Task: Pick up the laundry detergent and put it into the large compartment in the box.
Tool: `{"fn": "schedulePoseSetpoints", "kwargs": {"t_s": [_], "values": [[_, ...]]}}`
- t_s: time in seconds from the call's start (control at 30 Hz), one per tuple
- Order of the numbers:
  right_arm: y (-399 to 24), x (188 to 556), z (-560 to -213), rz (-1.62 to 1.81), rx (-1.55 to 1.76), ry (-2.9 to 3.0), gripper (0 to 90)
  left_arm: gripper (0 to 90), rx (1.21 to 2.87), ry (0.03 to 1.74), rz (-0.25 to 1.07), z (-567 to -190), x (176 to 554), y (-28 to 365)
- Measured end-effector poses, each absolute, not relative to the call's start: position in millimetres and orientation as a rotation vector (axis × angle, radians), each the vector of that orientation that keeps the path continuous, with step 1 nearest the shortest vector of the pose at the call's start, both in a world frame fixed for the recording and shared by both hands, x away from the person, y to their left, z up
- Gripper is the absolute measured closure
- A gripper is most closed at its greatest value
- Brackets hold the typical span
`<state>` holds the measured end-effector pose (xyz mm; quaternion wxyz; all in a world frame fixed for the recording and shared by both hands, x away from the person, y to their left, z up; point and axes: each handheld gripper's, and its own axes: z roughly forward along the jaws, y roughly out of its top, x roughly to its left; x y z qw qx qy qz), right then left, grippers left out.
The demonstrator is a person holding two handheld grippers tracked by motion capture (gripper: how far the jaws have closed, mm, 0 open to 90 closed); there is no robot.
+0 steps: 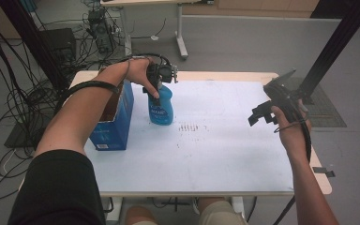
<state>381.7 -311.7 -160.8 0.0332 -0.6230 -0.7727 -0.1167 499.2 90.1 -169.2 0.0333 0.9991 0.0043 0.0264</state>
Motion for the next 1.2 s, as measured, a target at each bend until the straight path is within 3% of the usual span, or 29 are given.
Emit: {"fn": "schedulePoseSetpoints", "kwargs": {"t_s": [1.2], "values": [[-314.9, 380.3, -161.8, -0.371, -1.928, -2.37, 4.9, 7.6, 3.086, 0.015, 0.086, -171.4, 498.7, 88.1]]}}
